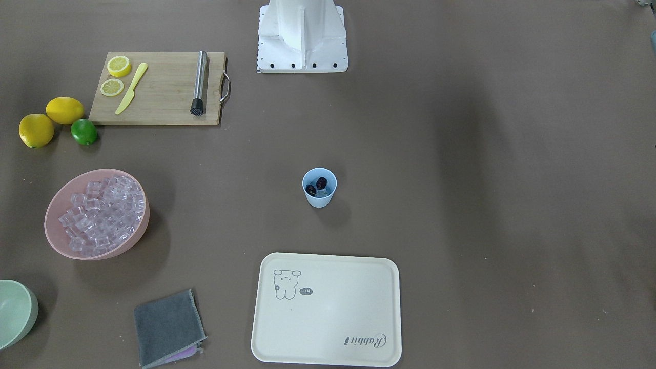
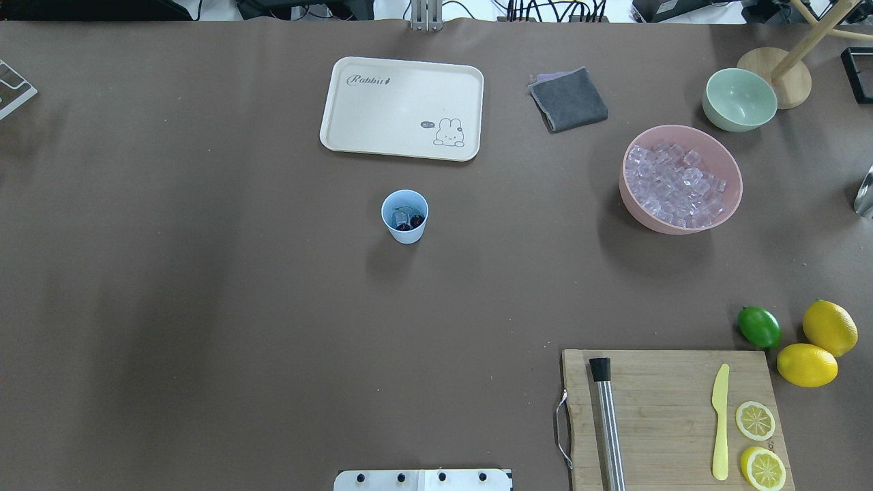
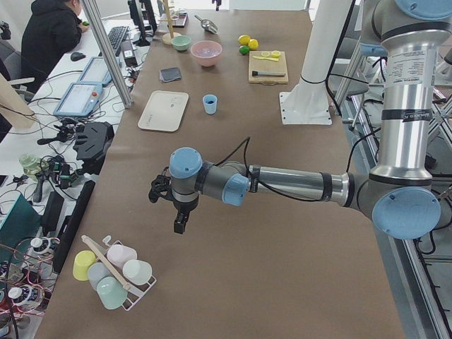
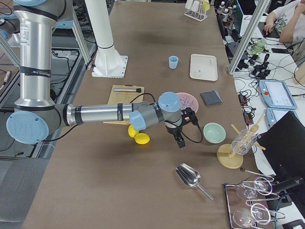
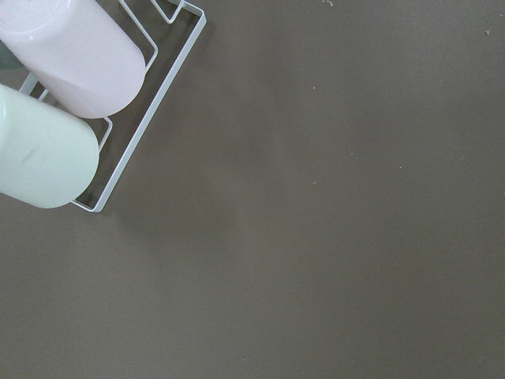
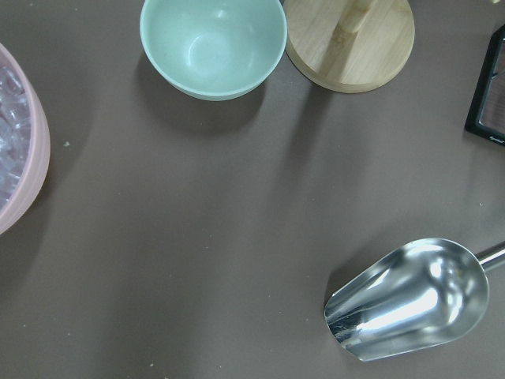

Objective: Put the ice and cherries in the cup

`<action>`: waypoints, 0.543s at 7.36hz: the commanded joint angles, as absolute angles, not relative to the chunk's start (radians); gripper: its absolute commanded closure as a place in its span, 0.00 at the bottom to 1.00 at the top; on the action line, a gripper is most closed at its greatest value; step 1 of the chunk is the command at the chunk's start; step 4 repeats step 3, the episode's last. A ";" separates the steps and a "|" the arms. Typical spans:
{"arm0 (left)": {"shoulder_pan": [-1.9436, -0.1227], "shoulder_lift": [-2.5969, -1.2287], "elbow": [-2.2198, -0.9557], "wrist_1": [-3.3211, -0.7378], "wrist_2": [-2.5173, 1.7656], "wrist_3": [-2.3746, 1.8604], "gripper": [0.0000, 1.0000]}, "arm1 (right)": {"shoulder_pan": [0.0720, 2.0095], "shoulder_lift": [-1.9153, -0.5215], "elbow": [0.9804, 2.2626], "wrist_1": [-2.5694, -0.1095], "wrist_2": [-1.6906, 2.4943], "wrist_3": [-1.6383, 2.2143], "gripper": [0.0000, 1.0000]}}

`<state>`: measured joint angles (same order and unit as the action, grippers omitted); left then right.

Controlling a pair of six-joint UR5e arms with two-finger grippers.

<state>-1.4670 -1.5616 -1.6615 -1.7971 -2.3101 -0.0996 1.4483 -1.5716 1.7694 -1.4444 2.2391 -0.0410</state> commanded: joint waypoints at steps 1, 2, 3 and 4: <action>-1.465 -1.572 -1.655 -1.793 -2.309 -0.100 0.02 | 1.459 -1.543 1.849 -1.632 2.210 -0.046 0.01; -1.466 -1.572 -1.651 -1.795 -2.309 -0.100 0.02 | 1.465 -1.516 1.886 -1.722 2.177 -0.057 0.01; -1.465 -1.574 -1.652 -1.795 -2.309 -0.100 0.02 | 1.463 -1.520 1.884 -1.726 2.168 -0.076 0.01; -1.465 -1.574 -1.652 -1.795 -2.309 -0.100 0.02 | 1.463 -1.520 1.884 -1.726 2.168 -0.076 0.01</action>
